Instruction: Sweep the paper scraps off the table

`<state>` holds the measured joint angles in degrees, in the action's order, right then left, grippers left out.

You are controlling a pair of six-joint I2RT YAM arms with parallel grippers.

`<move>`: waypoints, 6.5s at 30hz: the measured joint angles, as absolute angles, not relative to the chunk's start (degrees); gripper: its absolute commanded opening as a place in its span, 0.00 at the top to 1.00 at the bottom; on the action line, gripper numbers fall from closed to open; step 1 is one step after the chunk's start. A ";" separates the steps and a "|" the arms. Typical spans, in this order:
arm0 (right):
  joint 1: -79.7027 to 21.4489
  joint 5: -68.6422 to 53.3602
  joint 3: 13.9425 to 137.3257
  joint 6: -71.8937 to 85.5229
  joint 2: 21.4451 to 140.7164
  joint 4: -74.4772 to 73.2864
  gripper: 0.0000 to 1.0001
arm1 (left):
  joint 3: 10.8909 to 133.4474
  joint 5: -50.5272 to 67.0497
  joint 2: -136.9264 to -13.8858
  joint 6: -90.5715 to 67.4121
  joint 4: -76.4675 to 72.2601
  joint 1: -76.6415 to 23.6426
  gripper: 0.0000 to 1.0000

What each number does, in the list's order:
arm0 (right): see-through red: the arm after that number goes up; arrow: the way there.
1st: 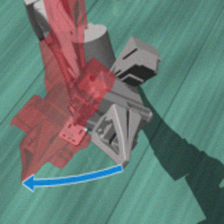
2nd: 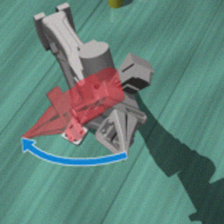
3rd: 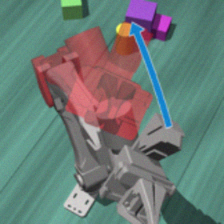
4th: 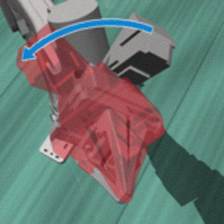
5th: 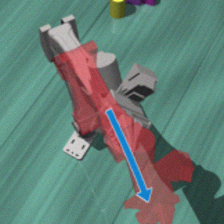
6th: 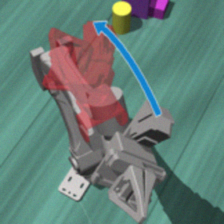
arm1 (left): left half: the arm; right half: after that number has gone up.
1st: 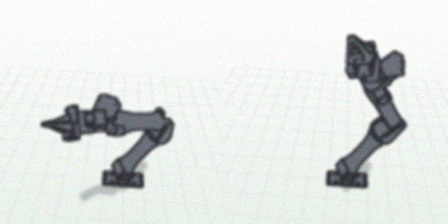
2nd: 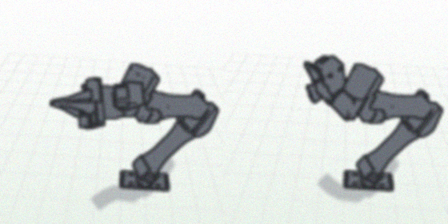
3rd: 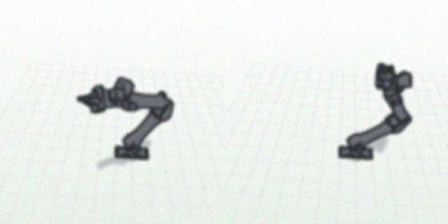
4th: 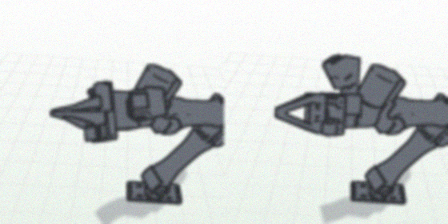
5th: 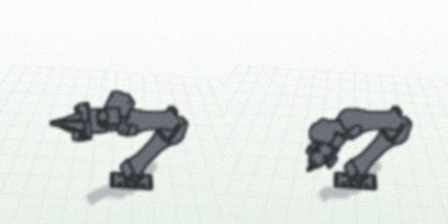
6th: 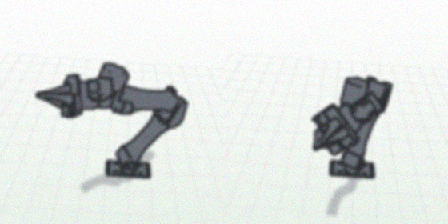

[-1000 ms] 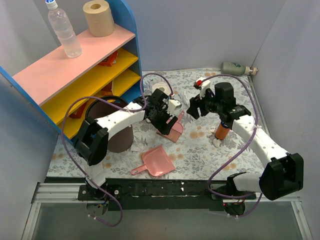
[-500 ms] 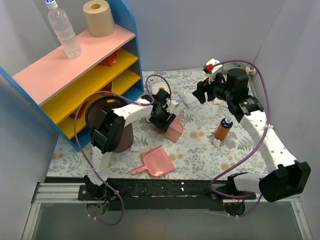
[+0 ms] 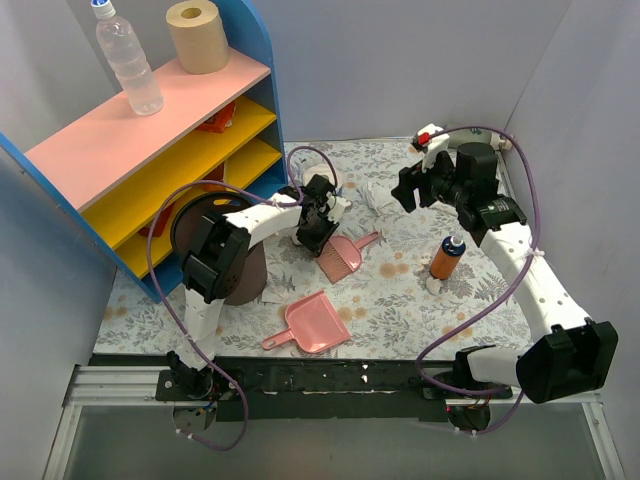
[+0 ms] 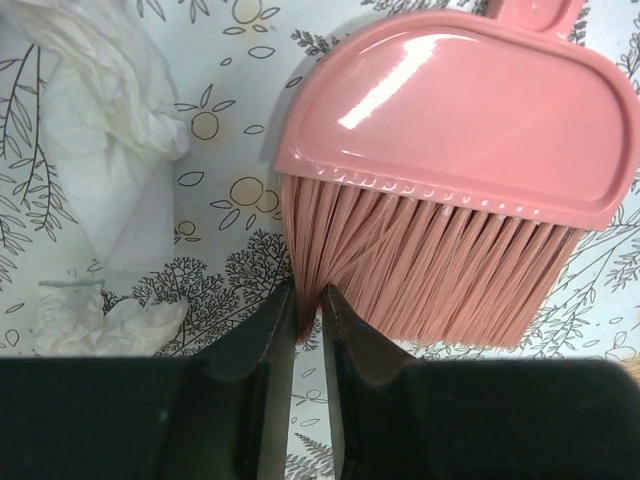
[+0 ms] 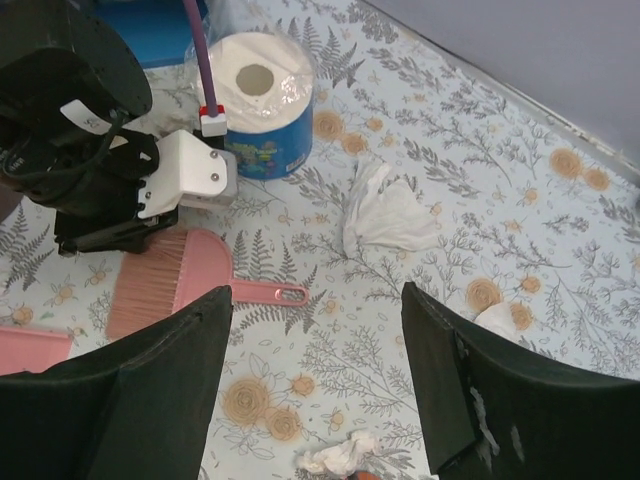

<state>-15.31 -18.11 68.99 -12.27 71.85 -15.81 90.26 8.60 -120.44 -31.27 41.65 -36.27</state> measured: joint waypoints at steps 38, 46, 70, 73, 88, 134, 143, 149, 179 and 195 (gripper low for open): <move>-12.75 -48.05 72.29 -40.97 83.74 -41.67 0.23 | 75.07 32.08 -84.25 -13.45 29.87 -36.27 1.00; -12.78 -50.57 70.15 -45.89 83.74 -44.62 0.68 | 75.44 32.45 -83.42 -14.83 29.93 -36.27 1.00; -16.99 -46.70 75.70 -58.57 83.74 -55.42 0.99 | 83.18 40.75 -89.95 -13.85 30.39 -36.73 0.61; -17.19 -46.74 75.79 -57.63 83.74 -55.40 0.99 | 84.20 42.11 -92.33 -14.61 29.98 -36.82 0.73; -16.27 -50.28 79.22 -47.44 85.12 -53.80 0.17 | 85.71 44.88 -93.89 -16.78 31.68 -36.71 1.00; -9.19 -75.72 71.50 -8.01 89.27 -22.96 0.70 | 83.83 60.05 -96.33 -38.06 21.76 -27.97 1.00; -10.63 -75.55 70.32 -6.98 87.79 -21.19 0.76 | 83.83 61.08 -96.33 -38.63 21.63 -27.92 1.00; -10.63 -75.53 70.32 -5.67 87.70 -19.90 0.74 | 83.83 61.45 -96.33 -38.83 21.23 -27.92 1.00; -10.20 -73.49 69.21 -1.56 87.68 -14.90 0.99 | 83.88 60.31 -97.95 -38.76 20.99 -27.90 0.53; -6.00 -44.84 68.14 -8.19 76.71 -26.96 0.99 | 83.92 48.60 -94.91 -17.58 34.70 -28.53 0.34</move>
